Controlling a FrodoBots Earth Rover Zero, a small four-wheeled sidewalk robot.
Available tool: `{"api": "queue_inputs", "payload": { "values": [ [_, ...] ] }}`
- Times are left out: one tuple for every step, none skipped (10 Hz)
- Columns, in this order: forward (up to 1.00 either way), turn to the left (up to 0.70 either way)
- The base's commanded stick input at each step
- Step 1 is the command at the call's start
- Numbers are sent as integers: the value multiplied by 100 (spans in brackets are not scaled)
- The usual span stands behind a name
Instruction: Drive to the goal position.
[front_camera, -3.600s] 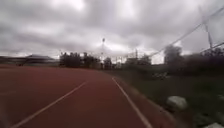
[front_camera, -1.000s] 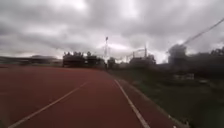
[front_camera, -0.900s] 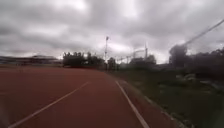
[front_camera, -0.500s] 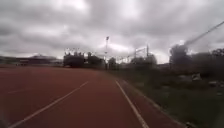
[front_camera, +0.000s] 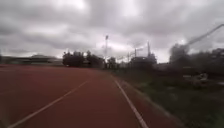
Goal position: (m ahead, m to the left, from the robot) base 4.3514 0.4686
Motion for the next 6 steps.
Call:
{"api": "queue_inputs", "payload": {
  "values": [
    [0, 0],
    [0, 0],
    [0, 0],
    [0, 0],
    [0, 0],
    [0, 0]
  ]
}}
